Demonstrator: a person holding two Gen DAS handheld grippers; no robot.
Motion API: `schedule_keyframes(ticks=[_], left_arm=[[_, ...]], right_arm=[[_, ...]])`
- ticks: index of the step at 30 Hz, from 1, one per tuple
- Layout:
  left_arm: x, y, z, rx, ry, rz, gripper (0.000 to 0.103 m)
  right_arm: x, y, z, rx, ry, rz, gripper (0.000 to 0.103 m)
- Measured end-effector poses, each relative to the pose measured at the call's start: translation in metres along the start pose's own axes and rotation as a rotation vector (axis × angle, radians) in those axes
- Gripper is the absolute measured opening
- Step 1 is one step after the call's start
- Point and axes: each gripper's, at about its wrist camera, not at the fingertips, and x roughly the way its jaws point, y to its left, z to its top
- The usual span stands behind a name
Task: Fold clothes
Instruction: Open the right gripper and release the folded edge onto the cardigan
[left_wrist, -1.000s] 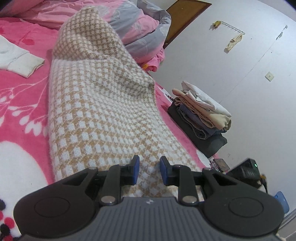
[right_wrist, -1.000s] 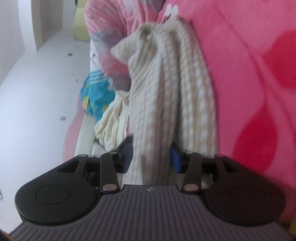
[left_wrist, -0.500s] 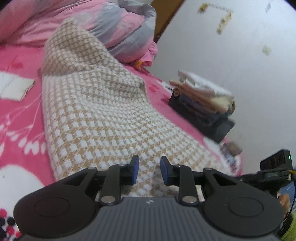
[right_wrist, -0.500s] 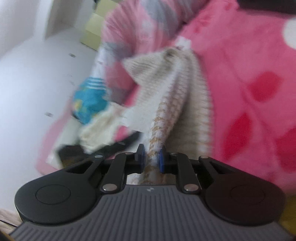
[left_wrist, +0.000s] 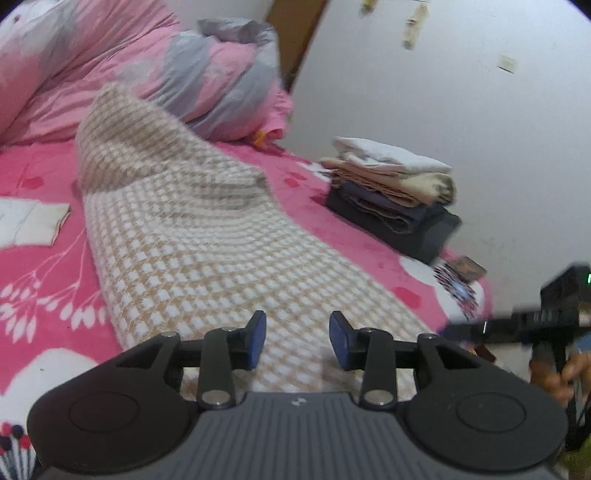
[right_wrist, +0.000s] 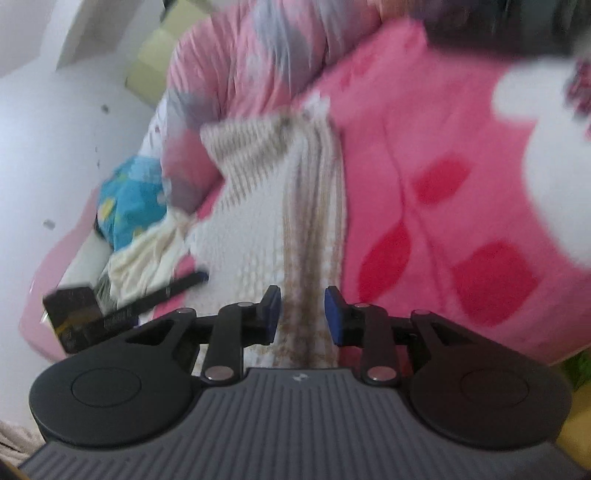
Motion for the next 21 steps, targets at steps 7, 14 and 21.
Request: schedule_keyframes(ticks=[7,14,21], left_arm=[[-0.003,-0.029,-0.03,0.184,0.071,-0.004,0.049],[-0.011,-0.026,-0.011,0.171,0.02,-0.035,0.051],[0.022,-0.013,-0.01,0.131,0.008,-0.032,0.052]], right_arm=[[0.012,0.055,-0.03,-0.345,0.039,-0.003,0.023],[0.033,0.06,-0.02,-0.373,0.164,-0.145,0.03],[0.054,0.086,0.058,-0.452,-0.026,-0.108,0.03]])
